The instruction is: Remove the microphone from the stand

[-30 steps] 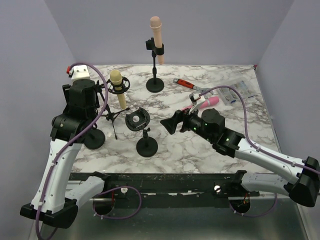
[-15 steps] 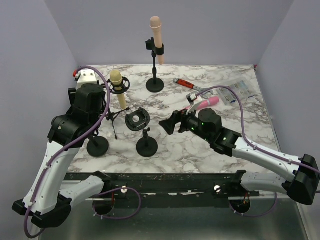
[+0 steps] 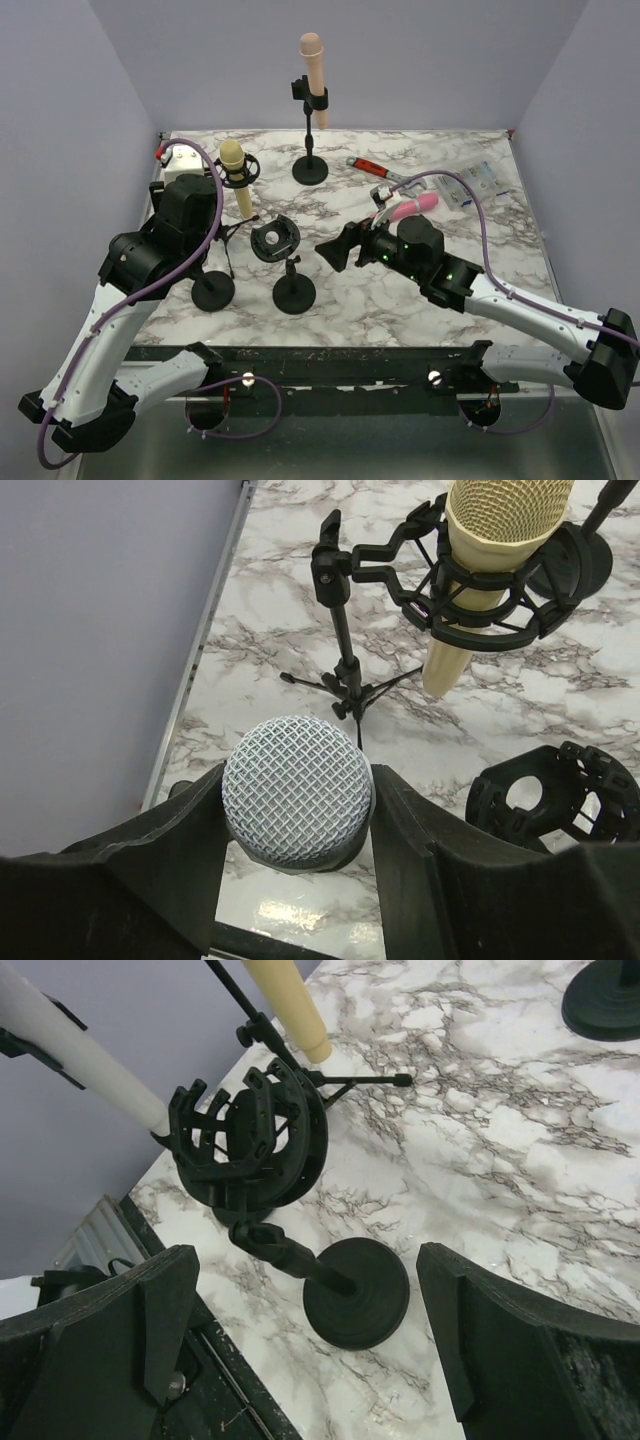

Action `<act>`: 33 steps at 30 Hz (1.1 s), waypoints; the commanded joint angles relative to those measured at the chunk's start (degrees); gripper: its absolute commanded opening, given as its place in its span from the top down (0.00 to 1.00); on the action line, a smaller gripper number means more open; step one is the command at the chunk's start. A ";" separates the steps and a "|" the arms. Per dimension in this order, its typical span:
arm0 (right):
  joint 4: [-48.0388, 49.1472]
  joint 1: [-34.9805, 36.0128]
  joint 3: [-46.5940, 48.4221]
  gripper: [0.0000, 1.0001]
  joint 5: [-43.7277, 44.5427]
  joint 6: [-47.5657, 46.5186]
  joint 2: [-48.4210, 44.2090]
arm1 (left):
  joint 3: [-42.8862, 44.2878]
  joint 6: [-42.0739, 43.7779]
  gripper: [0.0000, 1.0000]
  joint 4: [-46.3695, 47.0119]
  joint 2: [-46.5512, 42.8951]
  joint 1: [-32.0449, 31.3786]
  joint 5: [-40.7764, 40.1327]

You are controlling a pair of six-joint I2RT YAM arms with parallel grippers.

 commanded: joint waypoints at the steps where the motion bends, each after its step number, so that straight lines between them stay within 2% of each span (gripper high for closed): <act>1: 2.27 0.36 3.17 0.00 -3.02 -0.06 0.92 | -2.47 1.48 0.62 2.74 -1.97 -0.15 1.37; 5: 2.97 0.85 4.44 0.00 -4.71 0.32 1.77 | -4.27 3.46 0.38 5.93 -3.77 -0.10 2.12; 12: 1.43 2.55 9.87 0.00 -3.84 -0.37 5.06 | -5.35 6.80 0.13 9.78 -6.34 -0.11 5.86; 17: 1.43 5.26 14.76 0.00 -2.53 -1.04 8.20 | -4.21 9.34 0.02 10.21 -9.49 -0.17 6.60; 24: 0.25 10.68 24.99 0.00 3.33 -1.27 15.63 | -7.06 12.66 0.01 15.21 -20.94 -0.18 12.49; 33: -0.67 18.64 37.72 0.00 17.15 1.71 26.69 | -14.85 14.62 0.01 19.34 -34.90 -0.15 9.80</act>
